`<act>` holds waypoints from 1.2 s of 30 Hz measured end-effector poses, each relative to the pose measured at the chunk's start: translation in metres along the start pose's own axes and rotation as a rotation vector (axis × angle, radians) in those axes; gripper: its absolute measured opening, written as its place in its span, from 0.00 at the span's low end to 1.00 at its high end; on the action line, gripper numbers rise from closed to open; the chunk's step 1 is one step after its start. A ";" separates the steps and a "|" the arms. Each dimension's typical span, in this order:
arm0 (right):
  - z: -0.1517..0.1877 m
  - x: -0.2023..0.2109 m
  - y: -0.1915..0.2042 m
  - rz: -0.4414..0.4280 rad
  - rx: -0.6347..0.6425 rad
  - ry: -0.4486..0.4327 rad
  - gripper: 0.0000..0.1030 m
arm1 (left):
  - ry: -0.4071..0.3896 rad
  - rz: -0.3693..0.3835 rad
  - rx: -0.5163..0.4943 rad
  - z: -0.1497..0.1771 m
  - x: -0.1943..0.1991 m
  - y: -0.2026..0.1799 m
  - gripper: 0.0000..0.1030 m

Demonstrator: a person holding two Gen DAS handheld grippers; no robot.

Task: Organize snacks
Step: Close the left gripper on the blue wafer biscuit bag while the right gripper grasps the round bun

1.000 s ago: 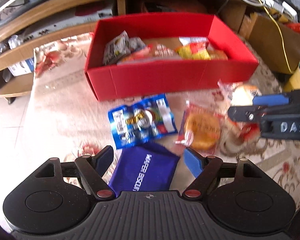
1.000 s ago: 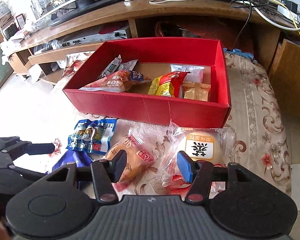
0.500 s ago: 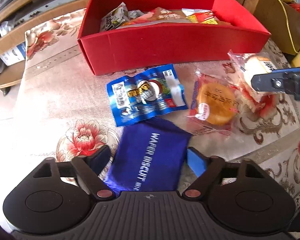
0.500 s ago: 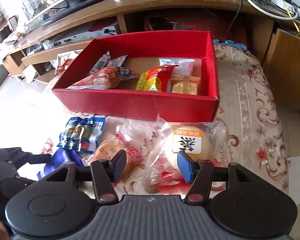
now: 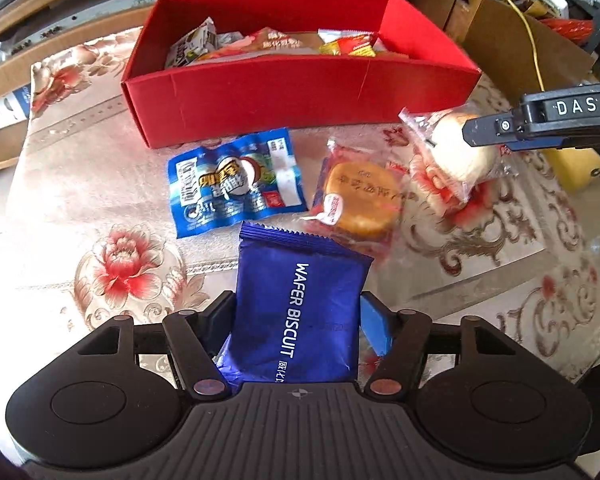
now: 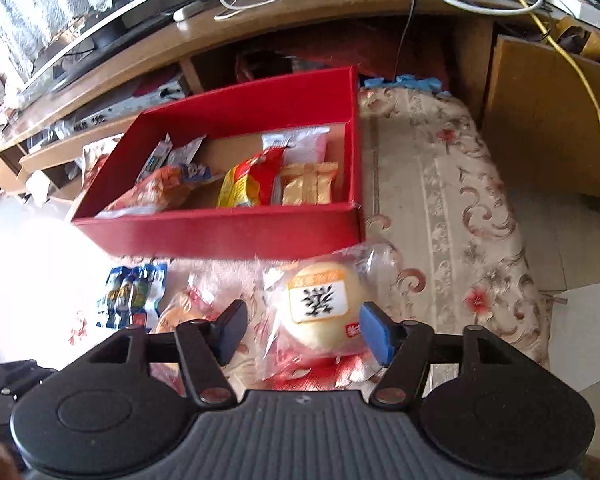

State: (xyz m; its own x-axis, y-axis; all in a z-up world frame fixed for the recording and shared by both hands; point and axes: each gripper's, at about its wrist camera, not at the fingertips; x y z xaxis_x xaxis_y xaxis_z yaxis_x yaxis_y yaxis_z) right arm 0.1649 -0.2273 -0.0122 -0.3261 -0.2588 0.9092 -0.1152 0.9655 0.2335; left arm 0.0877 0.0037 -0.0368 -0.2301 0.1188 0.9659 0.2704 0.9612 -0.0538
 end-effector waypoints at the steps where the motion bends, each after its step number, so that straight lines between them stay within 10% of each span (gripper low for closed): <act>1: -0.002 -0.002 -0.002 0.004 -0.006 0.010 0.70 | -0.001 0.005 0.002 -0.001 0.000 0.000 0.70; 22: -0.024 -0.059 -0.010 0.002 -0.018 0.111 0.96 | 0.033 0.043 0.007 -0.006 -0.010 -0.001 0.71; 29: 0.002 -0.045 0.010 0.103 0.099 0.110 0.71 | 0.024 0.004 -0.003 0.000 -0.009 -0.007 0.70; 36: 0.051 -0.022 0.024 0.110 0.198 0.143 0.70 | 0.019 0.018 -0.004 0.020 -0.001 -0.012 0.69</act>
Point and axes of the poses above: each gripper's, at about its wrist camera, not at the fingertips, and x roughly against the way its jaws point, y to its left, z to its underside, and after that the axes turned 11 degrees about y, right-handed
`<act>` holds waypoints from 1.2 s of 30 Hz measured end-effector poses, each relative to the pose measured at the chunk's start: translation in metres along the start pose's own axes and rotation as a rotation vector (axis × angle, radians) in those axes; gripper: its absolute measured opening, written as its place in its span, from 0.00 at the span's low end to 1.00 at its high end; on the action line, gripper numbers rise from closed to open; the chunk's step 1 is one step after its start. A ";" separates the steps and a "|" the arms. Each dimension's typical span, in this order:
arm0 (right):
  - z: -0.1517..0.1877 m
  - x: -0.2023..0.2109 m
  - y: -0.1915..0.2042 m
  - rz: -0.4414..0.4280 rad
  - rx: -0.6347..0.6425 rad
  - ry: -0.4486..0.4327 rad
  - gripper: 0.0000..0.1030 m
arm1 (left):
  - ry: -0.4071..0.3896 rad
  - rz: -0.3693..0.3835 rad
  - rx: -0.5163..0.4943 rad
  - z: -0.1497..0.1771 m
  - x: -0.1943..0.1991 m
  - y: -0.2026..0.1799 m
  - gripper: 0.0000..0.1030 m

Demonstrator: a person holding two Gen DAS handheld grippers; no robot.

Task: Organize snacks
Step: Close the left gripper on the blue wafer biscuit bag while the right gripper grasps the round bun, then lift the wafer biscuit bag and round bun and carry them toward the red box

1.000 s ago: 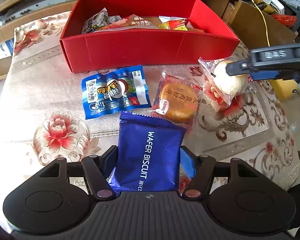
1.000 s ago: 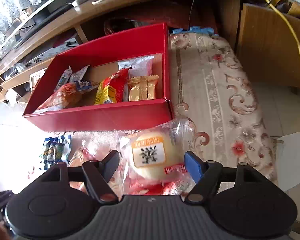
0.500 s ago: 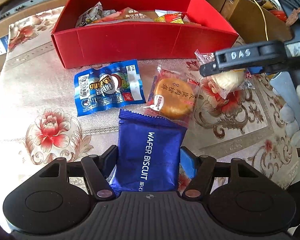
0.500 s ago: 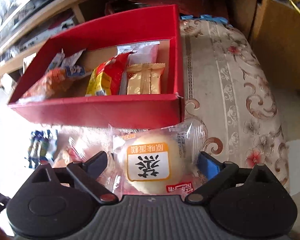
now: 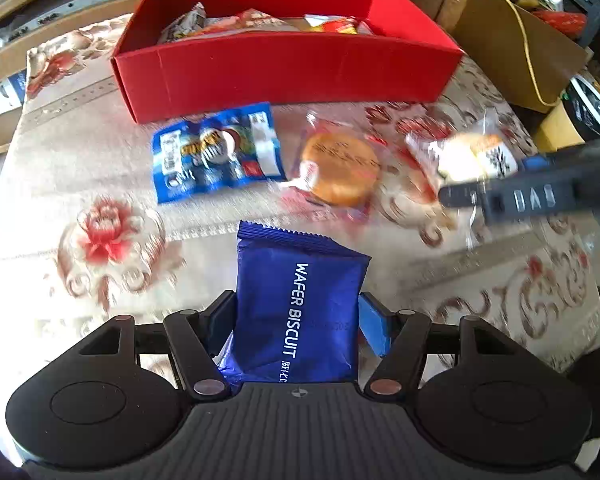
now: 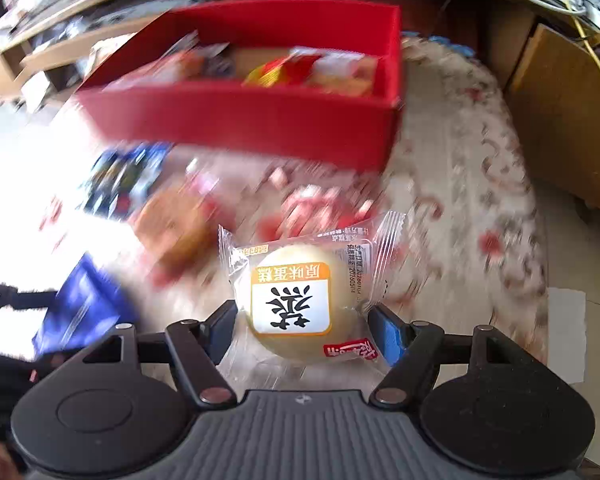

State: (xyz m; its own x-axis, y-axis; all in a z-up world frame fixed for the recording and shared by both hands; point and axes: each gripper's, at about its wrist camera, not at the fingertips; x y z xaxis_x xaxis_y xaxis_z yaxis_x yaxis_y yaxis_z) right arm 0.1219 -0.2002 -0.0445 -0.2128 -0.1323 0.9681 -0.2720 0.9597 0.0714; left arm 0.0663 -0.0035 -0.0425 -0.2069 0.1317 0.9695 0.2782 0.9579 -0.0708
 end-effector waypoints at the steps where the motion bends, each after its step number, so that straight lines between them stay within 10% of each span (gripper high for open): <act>1: 0.007 0.000 0.004 0.001 0.010 0.006 0.70 | 0.000 0.003 -0.003 0.003 0.001 -0.002 0.69; 18: 0.022 -0.019 0.017 0.046 0.046 0.022 1.00 | -0.002 -0.117 -0.086 0.012 -0.014 -0.019 0.87; 29: 0.023 -0.019 0.016 0.054 0.018 0.017 0.96 | 0.003 -0.126 -0.088 0.014 -0.014 -0.019 0.90; 36: 0.027 -0.007 0.027 0.064 0.035 -0.011 0.75 | -0.011 -0.114 -0.075 0.017 -0.007 -0.021 0.70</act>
Point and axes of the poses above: each gripper's, at about its wrist camera, not at the fingertips, and x roughly against the way its jaws point, y to its left, z to its underside, and after that the axes turned 11 degrees about y, right-handed
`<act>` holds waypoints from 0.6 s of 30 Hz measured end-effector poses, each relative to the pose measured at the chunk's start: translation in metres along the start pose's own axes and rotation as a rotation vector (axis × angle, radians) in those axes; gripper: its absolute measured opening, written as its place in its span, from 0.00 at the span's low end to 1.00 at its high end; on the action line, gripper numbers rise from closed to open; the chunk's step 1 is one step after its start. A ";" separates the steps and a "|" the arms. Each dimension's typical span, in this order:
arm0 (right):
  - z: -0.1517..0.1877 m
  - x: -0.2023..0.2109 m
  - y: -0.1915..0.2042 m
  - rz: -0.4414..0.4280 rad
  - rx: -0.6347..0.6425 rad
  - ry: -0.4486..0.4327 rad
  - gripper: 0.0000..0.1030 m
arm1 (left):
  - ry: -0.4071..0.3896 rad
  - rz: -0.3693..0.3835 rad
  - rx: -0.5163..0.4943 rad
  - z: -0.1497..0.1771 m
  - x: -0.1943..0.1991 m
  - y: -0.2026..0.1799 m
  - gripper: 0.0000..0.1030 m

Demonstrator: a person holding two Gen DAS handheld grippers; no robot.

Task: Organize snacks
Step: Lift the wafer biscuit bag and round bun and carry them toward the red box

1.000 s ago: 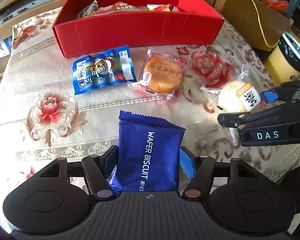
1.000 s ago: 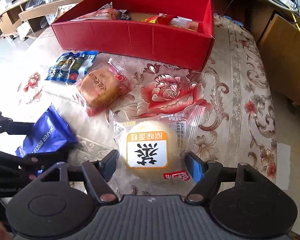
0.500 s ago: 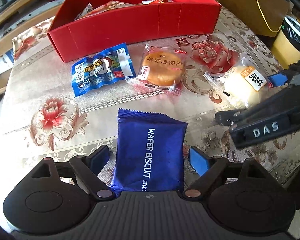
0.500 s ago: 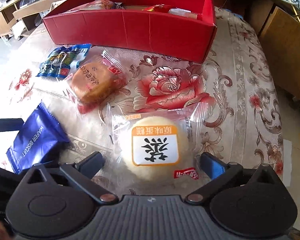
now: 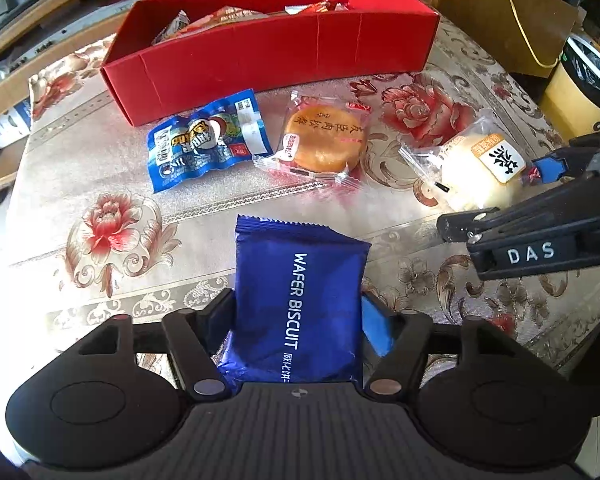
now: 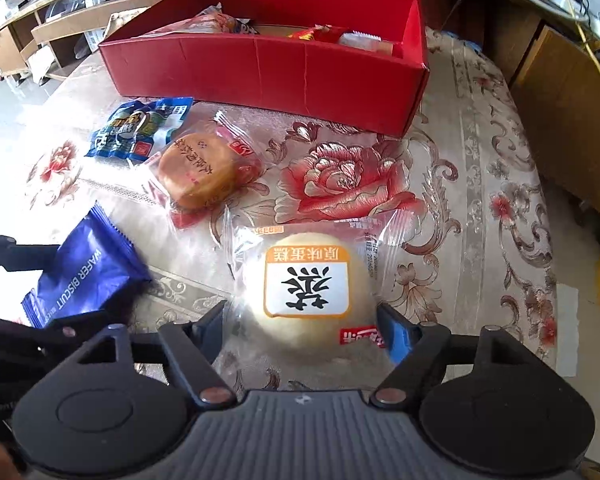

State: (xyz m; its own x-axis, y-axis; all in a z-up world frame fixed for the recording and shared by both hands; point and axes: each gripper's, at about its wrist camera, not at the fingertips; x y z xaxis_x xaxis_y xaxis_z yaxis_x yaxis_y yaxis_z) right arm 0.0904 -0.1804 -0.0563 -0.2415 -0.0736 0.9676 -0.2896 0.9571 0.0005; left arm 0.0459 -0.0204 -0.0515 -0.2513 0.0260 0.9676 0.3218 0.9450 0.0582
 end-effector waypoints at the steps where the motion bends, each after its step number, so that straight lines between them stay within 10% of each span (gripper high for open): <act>1: 0.001 0.002 0.002 0.000 0.003 -0.004 0.74 | 0.001 -0.001 0.000 0.000 0.000 -0.001 0.69; 18: 0.007 0.027 0.006 -0.002 -0.002 -0.096 0.73 | -0.084 -0.034 -0.012 -0.003 0.021 -0.008 0.69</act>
Point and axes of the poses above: each gripper's, at about its wrist camera, not at the fingertips, and x roughly against the way its jaws point, y to its left, z to its underside, and after that the axes turned 11 degrees about y, right-handed
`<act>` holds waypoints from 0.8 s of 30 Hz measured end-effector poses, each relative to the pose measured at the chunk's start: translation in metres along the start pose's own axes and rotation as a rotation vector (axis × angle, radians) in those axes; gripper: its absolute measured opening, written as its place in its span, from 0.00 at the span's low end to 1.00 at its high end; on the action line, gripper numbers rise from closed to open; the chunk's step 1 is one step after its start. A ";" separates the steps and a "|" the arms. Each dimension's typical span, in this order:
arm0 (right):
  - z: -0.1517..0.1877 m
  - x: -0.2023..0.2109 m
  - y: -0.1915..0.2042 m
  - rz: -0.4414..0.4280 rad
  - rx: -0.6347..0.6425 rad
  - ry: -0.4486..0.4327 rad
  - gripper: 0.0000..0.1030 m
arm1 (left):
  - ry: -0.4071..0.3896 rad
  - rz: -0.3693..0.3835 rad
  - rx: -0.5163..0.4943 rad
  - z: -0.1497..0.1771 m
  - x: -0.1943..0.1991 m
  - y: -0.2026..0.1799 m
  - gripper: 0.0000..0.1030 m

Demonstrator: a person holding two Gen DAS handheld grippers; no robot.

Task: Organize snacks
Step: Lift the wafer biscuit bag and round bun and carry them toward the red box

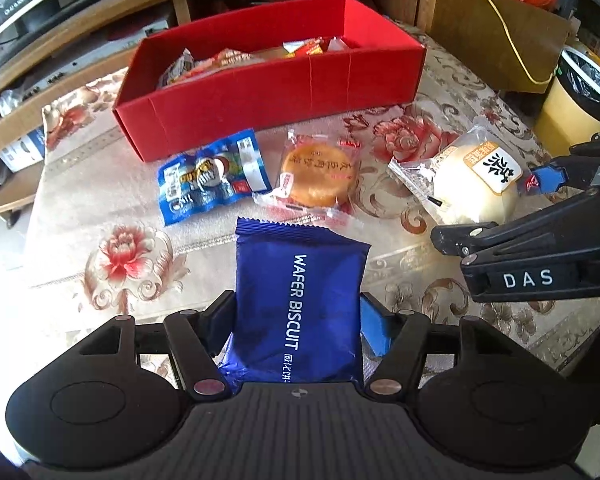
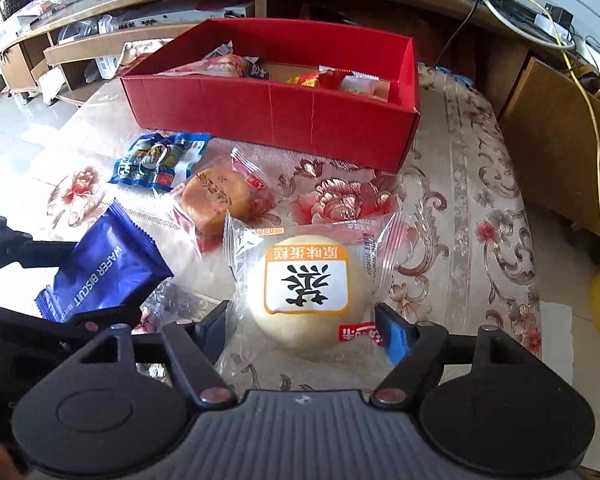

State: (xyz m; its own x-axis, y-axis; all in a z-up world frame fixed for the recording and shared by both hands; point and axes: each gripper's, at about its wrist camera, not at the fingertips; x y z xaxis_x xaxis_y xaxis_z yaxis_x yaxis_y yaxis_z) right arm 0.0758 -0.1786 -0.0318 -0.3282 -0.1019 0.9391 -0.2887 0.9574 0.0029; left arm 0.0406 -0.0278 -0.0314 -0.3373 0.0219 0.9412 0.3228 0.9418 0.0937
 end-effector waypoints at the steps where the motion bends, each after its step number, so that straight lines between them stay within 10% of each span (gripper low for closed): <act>1: 0.000 0.001 0.001 0.002 0.003 -0.003 0.73 | -0.005 -0.003 0.000 0.000 0.001 0.000 0.69; 24: -0.008 0.019 0.002 -0.012 0.002 -0.084 0.73 | -0.087 -0.039 0.035 -0.017 0.016 0.011 0.69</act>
State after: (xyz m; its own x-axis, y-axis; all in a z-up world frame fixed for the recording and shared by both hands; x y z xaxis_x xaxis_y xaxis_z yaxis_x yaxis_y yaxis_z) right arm 0.0762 -0.1769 -0.0111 -0.3987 -0.1359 0.9070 -0.2949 0.9554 0.0136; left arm 0.0535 -0.0228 -0.0100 -0.4247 0.0127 0.9053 0.2776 0.9536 0.1169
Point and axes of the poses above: each gripper's, at about its wrist camera, not at the fingertips, and x roughly against the way its jaws point, y to its left, z to its underside, and after that the axes turned 11 degrees about y, right-handed
